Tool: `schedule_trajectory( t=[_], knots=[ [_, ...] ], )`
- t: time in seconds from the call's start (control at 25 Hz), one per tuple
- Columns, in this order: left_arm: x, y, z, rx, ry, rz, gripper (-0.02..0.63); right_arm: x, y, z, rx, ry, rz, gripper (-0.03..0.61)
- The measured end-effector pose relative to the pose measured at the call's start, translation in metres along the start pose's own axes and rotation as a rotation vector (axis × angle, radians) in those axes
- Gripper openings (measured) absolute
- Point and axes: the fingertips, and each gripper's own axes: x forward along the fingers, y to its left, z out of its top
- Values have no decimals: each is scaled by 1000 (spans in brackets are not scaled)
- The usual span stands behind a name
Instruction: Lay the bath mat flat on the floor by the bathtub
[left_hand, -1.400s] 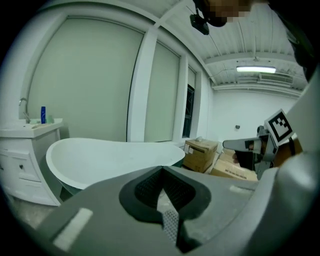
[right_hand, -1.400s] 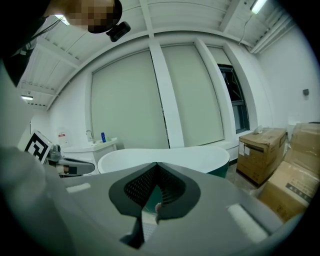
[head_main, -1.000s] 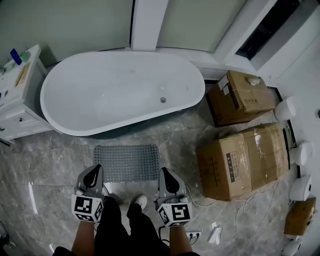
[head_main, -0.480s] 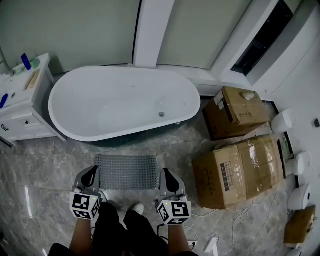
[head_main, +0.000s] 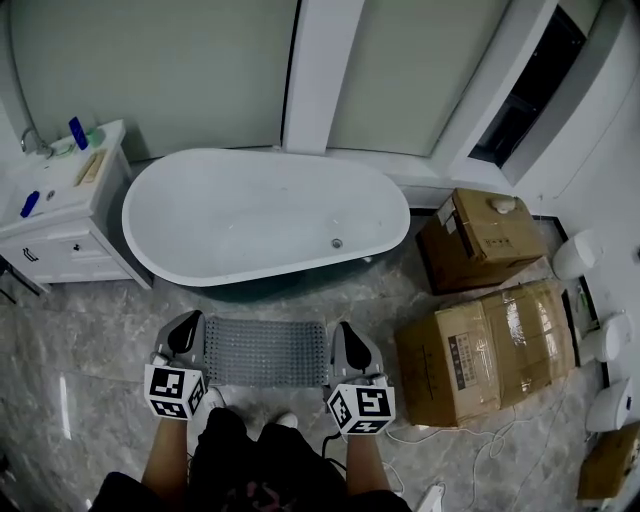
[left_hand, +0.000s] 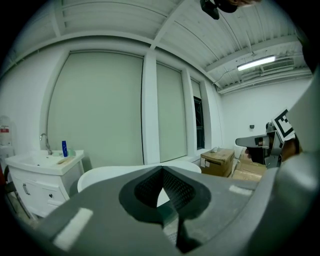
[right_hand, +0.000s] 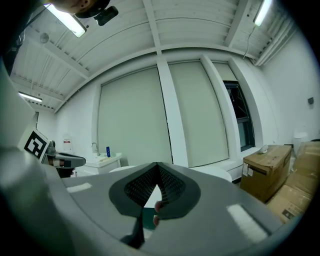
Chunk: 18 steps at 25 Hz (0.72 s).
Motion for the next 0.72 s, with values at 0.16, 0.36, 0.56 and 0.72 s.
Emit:
schedule_trajectory(
  t=[0.16, 0.36, 0.56, 0.72],
  knots=[
    [-7, 6, 17, 19, -27, 26, 0, 1, 1, 11, 4, -23, 9, 23],
    [-10, 6, 29, 30, -53, 34, 0, 1, 0, 25, -10, -50, 11, 23],
    [-8, 0, 36, 50, -80, 42, 0, 0, -6, 31, -21, -71, 11, 23],
    [-3, -4, 43, 61, -85, 40, 0, 2, -16, 36, -20, -78, -9, 21]
  ],
)
